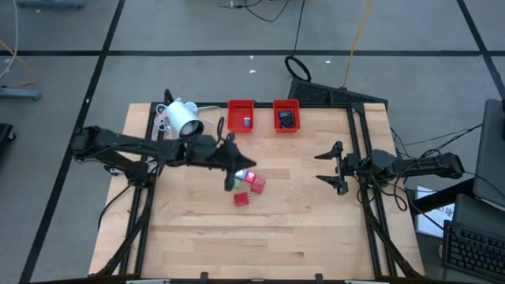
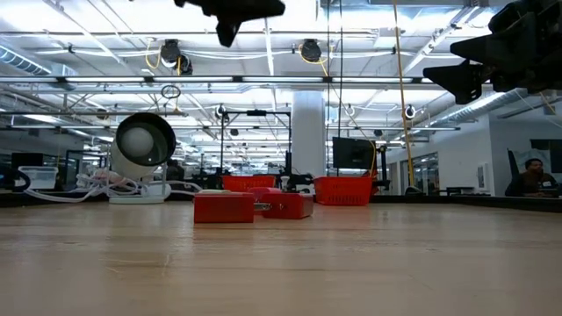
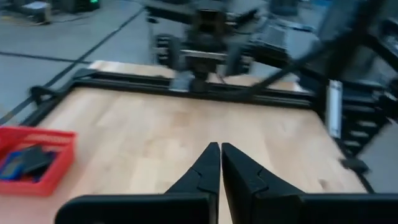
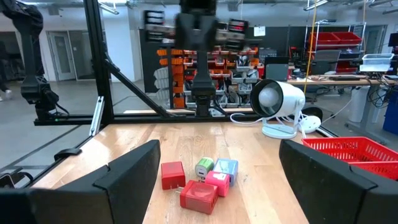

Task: Pick & Place Office items
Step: Put the bottom red charger adapter into the left red bin

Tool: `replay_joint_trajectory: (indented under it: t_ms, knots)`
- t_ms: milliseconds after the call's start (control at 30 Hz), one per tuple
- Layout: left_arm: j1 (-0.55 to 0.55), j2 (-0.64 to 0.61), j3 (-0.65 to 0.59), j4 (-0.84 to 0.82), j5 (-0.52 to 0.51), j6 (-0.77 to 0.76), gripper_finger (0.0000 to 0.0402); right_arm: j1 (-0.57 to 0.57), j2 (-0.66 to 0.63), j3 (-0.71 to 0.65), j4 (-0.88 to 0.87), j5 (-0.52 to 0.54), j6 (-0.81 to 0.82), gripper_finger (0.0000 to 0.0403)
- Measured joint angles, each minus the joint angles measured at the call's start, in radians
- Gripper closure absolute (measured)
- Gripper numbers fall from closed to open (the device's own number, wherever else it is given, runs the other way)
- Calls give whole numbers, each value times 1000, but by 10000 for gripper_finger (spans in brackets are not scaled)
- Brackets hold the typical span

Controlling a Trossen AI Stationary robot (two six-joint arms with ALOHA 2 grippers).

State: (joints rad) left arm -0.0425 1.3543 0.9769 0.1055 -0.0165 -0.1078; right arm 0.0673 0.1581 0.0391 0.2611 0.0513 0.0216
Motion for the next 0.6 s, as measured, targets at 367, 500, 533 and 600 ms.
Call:
replay_joint_trajectory:
  t_ms: [367, 500, 533, 600]
  knots:
    - [-184, 1, -7, -207, -128, -52, 386, 0, 0, 0, 1, 0, 0, 83]
    - [-228, 1, -7, -329, -188, -151, 394, 0, 0, 0, 1, 0, 0, 83]
    - [-240, 1, -8, -356, -189, -178, 397, 0, 0, 0, 1, 0, 0, 83]
    - [-261, 1, -8, -394, -197, -230, 399, 0, 0, 0, 1, 0, 0, 83]
